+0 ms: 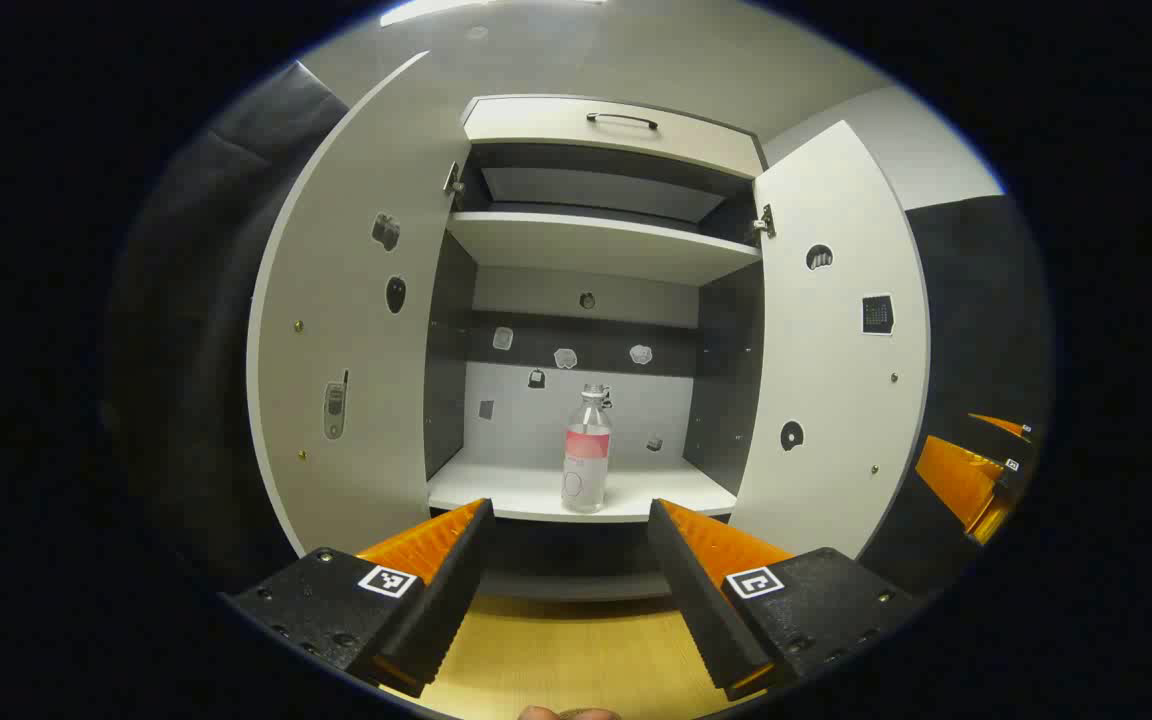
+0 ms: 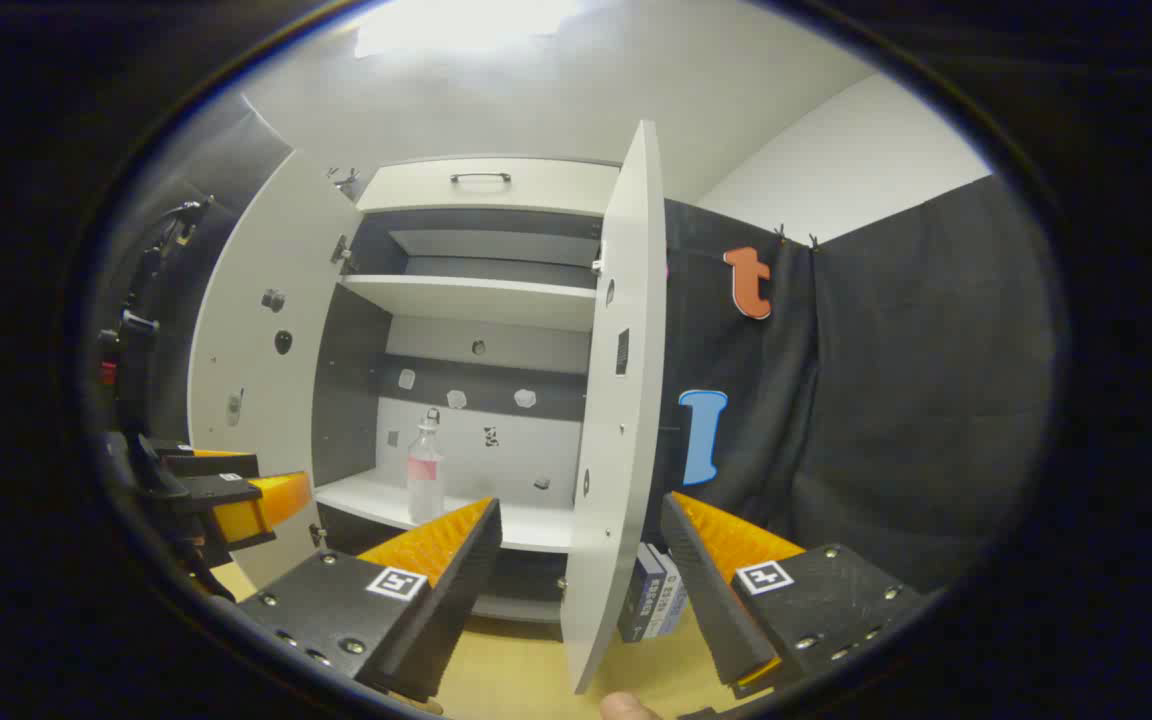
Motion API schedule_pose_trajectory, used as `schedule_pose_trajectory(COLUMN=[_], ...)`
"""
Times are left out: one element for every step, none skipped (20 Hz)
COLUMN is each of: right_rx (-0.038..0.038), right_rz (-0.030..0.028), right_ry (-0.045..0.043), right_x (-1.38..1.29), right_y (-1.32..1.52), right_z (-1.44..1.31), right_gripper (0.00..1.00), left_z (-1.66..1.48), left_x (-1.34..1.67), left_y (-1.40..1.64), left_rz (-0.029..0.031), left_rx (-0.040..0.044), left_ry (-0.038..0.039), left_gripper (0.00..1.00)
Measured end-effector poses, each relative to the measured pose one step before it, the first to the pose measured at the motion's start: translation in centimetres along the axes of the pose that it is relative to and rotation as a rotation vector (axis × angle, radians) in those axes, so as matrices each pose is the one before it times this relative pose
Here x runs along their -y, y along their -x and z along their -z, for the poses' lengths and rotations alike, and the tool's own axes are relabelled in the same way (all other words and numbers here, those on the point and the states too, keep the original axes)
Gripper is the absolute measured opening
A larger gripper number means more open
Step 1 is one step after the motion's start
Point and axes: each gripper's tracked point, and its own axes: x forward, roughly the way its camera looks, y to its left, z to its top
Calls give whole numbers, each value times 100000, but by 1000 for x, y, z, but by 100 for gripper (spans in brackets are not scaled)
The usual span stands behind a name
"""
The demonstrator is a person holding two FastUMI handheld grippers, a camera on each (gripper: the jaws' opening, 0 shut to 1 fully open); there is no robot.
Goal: Grasp the bottle in the cabinet with the left hand and place it on the coaster, then close the right door with the right hand and the left door with the left hand.
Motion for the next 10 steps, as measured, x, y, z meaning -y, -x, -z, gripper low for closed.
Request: schedule_pose_trajectory(right_rx=[-168,-202,-130,-27,-72,-174,-20,175,12,-43], right_rz=[-497,-577,-402,-147,54,55,-138,-184,-233,-154], right_ry=[52,260,432,498,409,82,-302,-550,-333,-85], right_x=[-22,-28,5,76,99,22,19,-194,64,8], right_y=[-119,-86,-80,-6,-102,7,-85,-64,-73,-40], right_z=[-26,86,74,130,-2,140,-76,-43,42,81], right_gripper=[97,97,97,97,97,97,97,97,97,97], left_z=[-42,161,30,99,34,67,-19,-7,-8,15], left_x=[110,176,126,174,53,-67,-115,-132,49,197], left_y=[-14,-45,3,-11,-78,-51,-81,-77,-18,-141], left_rz=[-105,51,102,154,-90,-347,-606,-524,-28,289], left_rx=[41,-153,-184,-122,-134,-103,-4,-24,-142,-67], left_ry=[153,325,349,101,-254,-558,-641,-375,24,280], left_gripper=[96,96,96,96,96,96,96,96,96,96])
